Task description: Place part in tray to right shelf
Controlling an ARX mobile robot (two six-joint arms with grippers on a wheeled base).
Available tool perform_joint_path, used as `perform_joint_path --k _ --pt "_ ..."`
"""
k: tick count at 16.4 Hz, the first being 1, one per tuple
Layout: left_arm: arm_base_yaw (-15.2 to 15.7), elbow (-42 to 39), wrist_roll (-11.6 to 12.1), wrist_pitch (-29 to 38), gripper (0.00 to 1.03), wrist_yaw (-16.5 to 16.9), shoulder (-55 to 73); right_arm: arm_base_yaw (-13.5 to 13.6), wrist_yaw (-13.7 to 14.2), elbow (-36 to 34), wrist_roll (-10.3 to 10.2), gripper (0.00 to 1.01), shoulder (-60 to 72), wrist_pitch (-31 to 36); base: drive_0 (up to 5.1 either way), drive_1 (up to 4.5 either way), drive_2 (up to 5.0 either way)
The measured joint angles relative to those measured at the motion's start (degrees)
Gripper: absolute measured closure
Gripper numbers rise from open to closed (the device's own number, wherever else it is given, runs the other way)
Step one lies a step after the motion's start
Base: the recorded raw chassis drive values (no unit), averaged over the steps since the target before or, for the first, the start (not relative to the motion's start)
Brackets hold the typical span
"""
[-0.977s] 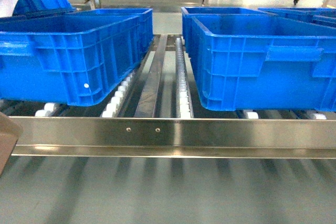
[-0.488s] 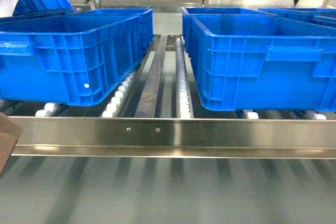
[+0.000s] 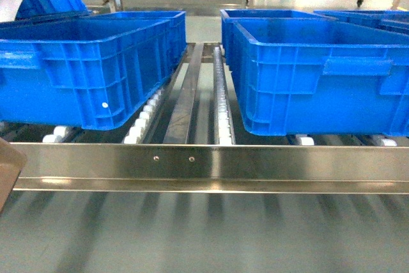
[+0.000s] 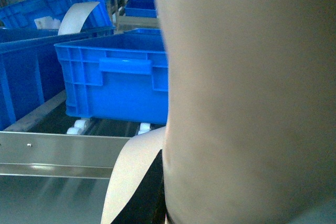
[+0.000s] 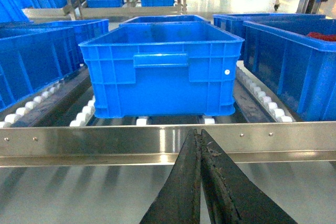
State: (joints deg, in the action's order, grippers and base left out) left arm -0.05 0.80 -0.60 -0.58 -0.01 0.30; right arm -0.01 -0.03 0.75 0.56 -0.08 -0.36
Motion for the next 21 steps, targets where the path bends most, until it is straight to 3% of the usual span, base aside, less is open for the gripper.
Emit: perform_joint_path --k 3,4,13,21 --pt "0.0 0.0 0.0 0.0 0.86 0.0 0.0 0.0 0.0 0.0 -0.1 0.99 0.2 0.2 0.0 0.00 0.0" --pt "0.0 0.0 0.0 0.0 0.86 0.0 0.0 0.0 0.0 0.0 -0.1 0.93 0.2 0.2 0.0 0.00 0.0" --pt "0.0 0.0 0.0 0.0 0.86 0.0 0.0 0.0 0.0 0.0 -0.1 0.01 0.2 0.2 0.0 0.00 0.0" --pt "0.0 0.0 0.0 0.0 0.86 0.0 0.0 0.0 0.0 0.0 -0.1 0.03 0.2 0.2 0.0 0.00 0.0"
